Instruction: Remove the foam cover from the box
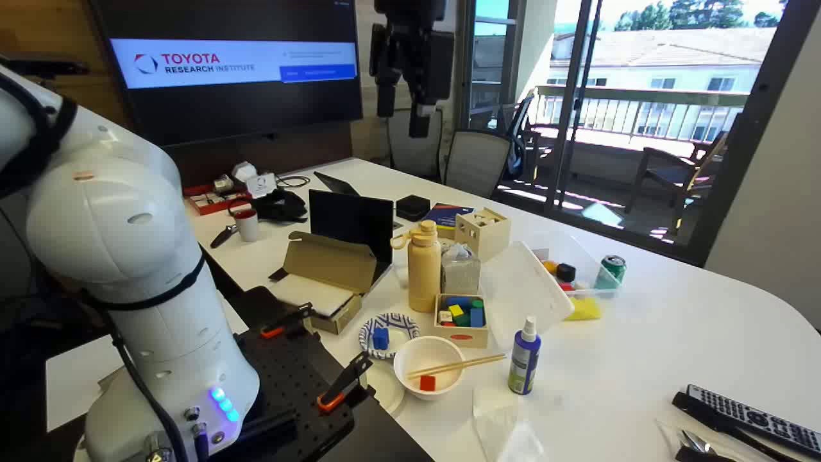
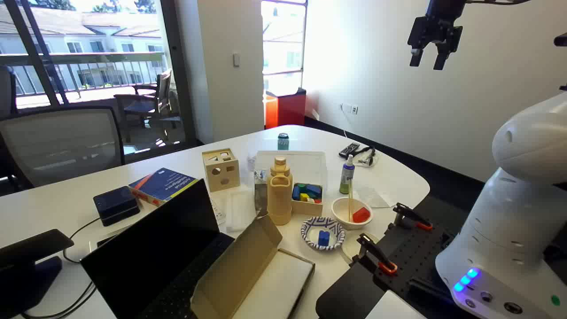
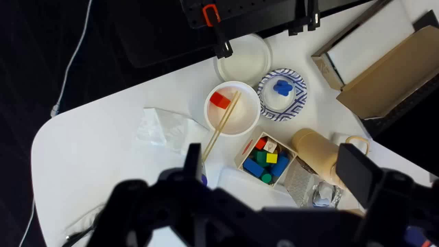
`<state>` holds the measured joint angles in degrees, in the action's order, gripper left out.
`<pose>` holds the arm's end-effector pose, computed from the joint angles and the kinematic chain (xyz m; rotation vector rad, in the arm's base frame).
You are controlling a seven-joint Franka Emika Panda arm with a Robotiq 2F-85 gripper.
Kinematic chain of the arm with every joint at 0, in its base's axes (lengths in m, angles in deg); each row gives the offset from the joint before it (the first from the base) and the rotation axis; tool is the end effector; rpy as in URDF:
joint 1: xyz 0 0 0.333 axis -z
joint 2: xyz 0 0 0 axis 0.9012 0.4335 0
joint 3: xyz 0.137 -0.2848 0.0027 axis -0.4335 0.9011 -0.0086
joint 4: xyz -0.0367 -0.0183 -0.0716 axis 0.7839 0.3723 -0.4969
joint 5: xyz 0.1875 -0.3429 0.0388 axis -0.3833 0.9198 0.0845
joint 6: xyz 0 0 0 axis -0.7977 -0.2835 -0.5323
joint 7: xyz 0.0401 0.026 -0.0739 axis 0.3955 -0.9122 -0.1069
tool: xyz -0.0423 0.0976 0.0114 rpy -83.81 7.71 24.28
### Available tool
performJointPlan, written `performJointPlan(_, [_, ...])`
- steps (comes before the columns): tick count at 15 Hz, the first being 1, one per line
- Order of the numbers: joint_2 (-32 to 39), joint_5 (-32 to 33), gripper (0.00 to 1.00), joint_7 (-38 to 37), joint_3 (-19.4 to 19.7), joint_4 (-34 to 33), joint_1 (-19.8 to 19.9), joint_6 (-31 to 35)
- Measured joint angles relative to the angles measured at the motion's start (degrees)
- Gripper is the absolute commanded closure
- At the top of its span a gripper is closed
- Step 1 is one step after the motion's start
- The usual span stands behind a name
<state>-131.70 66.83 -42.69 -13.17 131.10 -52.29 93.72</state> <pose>0.2757 -0.1811 0.5474 -2.9820 0.4343 0.0558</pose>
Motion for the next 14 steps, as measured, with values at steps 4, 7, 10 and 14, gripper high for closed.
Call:
performJointPlan(4, [0.2,-0.2,0.00,0.0,0.1,0.2,0.0,0.5])
performJointPlan(7, [4.3,-4.1,0.00,3.0,2.1,4.4,-1.8,9.4])
performJointPlan(10, [12.1,-13.0,0.00,9.5,3.1,8.9,-6.5,18.7])
performJointPlan(14, [23.9,-26.2,0.00,18.4,1.1,11.2,-13.9,25.5])
